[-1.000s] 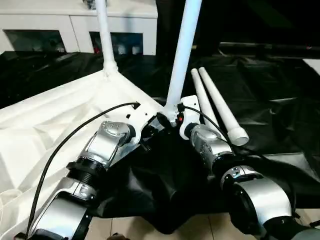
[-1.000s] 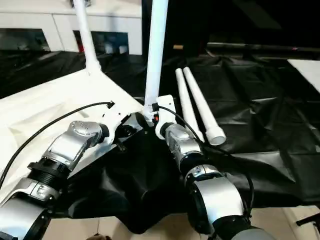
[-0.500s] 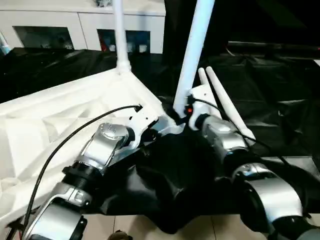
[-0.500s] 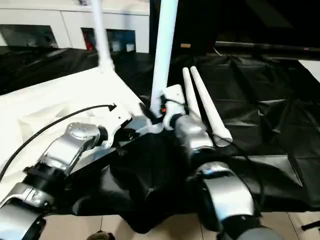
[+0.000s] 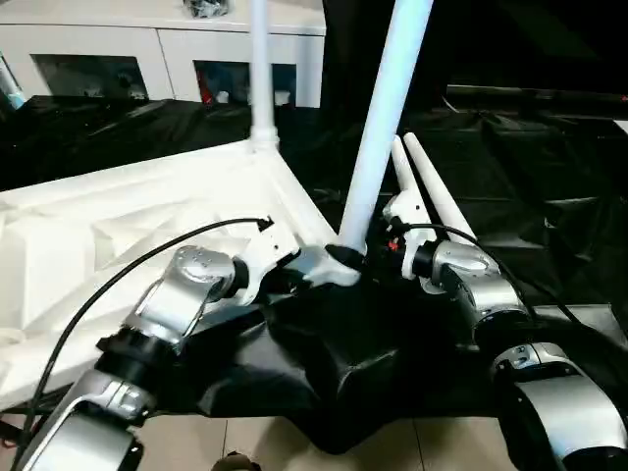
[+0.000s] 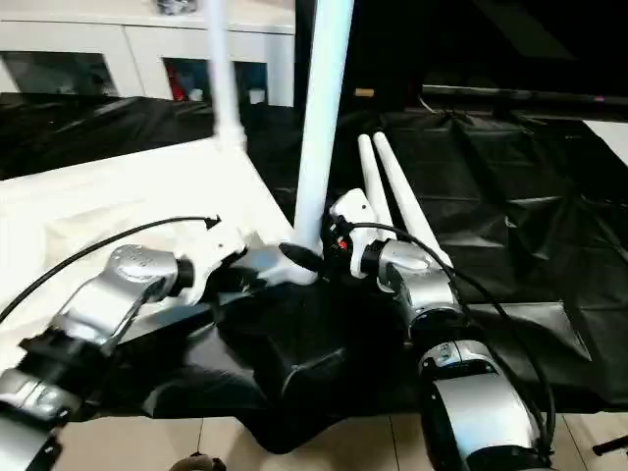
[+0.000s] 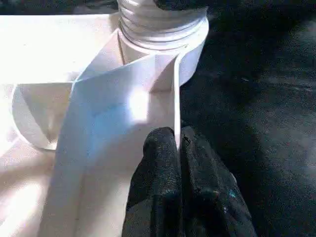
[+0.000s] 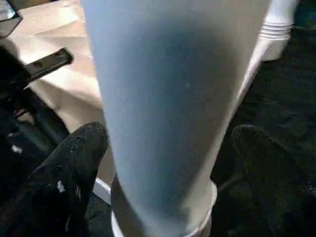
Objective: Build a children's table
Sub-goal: Rotate leg to tighten
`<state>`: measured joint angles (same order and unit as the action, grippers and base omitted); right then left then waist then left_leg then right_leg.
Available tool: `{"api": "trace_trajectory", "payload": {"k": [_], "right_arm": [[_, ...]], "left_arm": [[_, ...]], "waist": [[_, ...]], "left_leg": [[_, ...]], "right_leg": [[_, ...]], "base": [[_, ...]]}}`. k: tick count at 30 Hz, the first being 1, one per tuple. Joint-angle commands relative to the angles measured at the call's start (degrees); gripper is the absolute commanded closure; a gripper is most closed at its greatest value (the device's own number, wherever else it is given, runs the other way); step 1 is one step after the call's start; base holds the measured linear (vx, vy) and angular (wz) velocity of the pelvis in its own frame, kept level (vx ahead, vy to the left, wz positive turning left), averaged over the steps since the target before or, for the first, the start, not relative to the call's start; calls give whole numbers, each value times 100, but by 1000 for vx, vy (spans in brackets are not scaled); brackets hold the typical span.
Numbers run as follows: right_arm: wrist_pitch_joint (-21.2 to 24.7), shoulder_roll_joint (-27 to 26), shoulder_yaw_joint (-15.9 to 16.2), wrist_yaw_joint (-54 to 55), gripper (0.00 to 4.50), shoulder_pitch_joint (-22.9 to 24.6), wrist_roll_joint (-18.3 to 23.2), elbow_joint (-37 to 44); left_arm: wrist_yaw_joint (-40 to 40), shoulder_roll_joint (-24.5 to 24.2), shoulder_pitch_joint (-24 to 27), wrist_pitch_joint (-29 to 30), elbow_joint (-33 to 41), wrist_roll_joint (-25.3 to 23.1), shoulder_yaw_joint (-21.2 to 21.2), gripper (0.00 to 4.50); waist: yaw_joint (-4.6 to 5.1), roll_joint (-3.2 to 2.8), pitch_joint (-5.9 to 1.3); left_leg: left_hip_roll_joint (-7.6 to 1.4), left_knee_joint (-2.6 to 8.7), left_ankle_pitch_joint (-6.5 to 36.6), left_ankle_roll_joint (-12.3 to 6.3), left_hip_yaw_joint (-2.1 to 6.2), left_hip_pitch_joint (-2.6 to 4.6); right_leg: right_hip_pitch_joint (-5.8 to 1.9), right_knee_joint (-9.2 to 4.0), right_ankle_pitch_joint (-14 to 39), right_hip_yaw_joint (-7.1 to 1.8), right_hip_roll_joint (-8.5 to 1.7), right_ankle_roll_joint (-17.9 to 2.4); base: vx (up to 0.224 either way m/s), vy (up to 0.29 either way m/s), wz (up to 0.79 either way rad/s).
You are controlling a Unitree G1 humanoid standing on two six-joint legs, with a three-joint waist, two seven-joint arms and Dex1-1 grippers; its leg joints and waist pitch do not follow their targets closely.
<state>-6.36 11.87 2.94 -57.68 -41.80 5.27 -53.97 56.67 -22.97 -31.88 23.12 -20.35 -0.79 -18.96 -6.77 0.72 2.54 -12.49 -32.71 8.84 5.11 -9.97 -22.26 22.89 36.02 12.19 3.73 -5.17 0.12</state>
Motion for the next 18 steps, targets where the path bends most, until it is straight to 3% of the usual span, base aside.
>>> {"api": "trace_trajectory", "payload": {"k": [1,2,5,16,18], "right_arm": [[80,123,130,-222,2,92,-102,189],[76,151,181,-284,28,112,-158,205],[30,245,364,-466,35,193,-345,292],[174,234,398,-602,116,204,-216,471],[181,233,402,-614,148,215,-217,490]], "left_arm": [[266,-68,66,-74,155,10,-174,450],[292,-96,74,-65,165,-2,-190,450],[393,-196,98,-139,162,-31,-245,450],[719,-375,163,-209,296,17,-275,450],[730,-386,170,-218,299,19,-282,450]], "waist": [[-2,-70,-393],[0,-55,-393],[0,-58,-393],[3,-73,-398],[7,-68,-398]], "left_leg": [[-68,300,953,-260,-29,130],[-61,296,906,-270,-31,125],[-58,297,939,-263,-28,121],[-60,292,950,-250,-26,127],[-60,293,946,-252,-26,126]], "right_leg": [[-307,-329,-346,-189,-229,-1567],[-311,-326,-393,-190,-224,-1566],[-314,-330,-317,-187,-233,-1571],[-307,-315,-324,-192,-229,-1581],[-310,-314,-331,-192,-230,-1578]], "base": [[0,0,0],[0,0,0],[0,0,0],[0,0,0],[0,0,0]]}}
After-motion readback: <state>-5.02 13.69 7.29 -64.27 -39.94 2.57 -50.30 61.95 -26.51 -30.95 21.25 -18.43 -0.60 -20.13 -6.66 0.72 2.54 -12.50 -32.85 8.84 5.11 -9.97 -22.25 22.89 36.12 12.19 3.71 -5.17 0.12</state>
